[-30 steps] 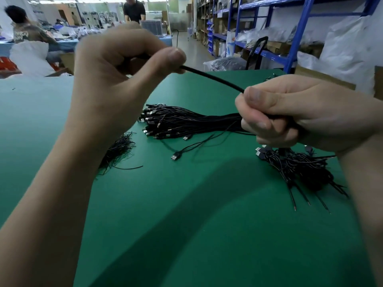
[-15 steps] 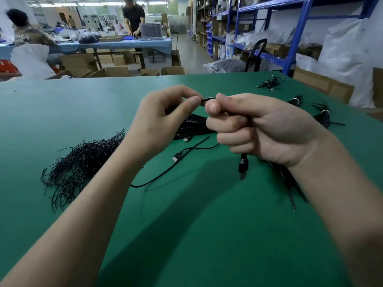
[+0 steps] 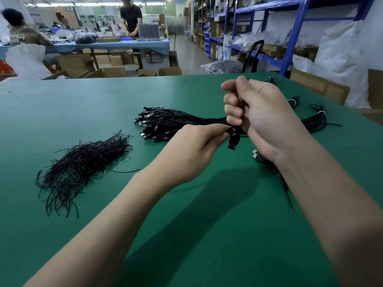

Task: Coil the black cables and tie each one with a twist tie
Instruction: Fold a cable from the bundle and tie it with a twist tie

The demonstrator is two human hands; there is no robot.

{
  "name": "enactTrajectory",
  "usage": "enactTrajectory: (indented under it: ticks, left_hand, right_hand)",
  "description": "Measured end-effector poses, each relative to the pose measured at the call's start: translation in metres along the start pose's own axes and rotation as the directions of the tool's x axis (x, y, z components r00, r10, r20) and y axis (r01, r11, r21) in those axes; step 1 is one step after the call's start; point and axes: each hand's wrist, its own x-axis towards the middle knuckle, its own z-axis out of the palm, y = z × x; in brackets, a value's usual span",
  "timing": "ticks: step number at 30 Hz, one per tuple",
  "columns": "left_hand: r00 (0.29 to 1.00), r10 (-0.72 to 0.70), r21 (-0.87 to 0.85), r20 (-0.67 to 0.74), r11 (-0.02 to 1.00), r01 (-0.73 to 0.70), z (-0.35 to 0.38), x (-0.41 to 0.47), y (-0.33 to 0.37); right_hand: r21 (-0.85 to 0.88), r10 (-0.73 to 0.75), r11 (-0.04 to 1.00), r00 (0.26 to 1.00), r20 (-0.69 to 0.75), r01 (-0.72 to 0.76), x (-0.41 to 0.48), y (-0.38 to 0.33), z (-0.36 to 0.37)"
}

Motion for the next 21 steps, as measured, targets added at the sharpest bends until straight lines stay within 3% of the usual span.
enactTrajectory:
  ticks: [2,4,9,10,12,15,18,21]
  left_hand:
    - [1.0,0.011,0.126,0.01,0.992,-0.012,-0.008,0.001,0.003]
    - [1.0,0.027,0.205,-0.004,0.978,-0.025,-0.019,0.002,0.009]
    - [0.983,0.109,0.245,-0.148,0.967,-0.07,-0.056,0.002,0.015]
    - [0.975,0.121,0.238,-0.186,0.968,-0.074,-0.064,0.001,0.014]
    - [0.96,0.135,0.203,-0.247,0.975,-0.086,-0.076,0.0,0.012]
    - [0.955,0.079,0.028,-0.286,0.997,-0.074,-0.082,-0.002,0.004]
    - [0.939,-0.018,-0.266,-0.342,0.961,-0.079,-0.073,0.0,-0.007]
    - [0.932,-0.154,-0.532,-0.328,0.845,-0.048,-0.05,0.003,-0.007]
  right_hand:
    - [-0.273,-0.14,0.955,0.988,-0.061,0.119,0.001,0.006,0.0]
    - [-0.492,-0.242,0.848,0.97,-0.034,0.195,0.002,0.009,0.0]
    - [-0.715,-0.191,0.65,0.966,0.175,0.258,-0.003,0.01,0.001]
    - [-0.7,-0.141,0.665,0.964,0.224,0.26,-0.004,0.01,0.002]
    - [-0.559,0.0,0.806,0.943,0.332,0.196,-0.007,0.008,0.005]
    - [-0.292,0.164,0.956,0.834,0.527,-0.004,-0.014,0.003,0.009]
    - [-0.111,0.172,0.985,0.72,0.673,-0.132,-0.019,-0.002,0.01]
    - [0.063,0.073,0.984,0.709,0.701,-0.164,-0.022,-0.008,0.014]
